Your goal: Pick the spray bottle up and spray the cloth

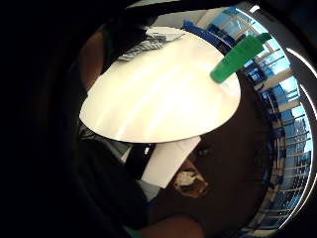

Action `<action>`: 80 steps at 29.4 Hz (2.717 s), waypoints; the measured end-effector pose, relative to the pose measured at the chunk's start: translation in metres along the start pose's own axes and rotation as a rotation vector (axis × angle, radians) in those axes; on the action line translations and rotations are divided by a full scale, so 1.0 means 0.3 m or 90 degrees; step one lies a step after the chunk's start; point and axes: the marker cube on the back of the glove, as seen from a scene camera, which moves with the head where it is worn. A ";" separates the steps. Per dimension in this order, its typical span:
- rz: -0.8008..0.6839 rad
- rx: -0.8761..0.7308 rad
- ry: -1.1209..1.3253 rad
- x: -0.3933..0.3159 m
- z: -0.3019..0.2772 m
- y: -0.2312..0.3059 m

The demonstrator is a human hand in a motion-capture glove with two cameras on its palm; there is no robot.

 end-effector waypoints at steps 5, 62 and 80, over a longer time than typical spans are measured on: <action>0.006 -0.001 -0.019 0.001 0.021 0.011; 0.520 0.431 -0.454 0.798 -0.156 -0.626; 0.655 0.329 -0.510 0.857 -0.066 -0.652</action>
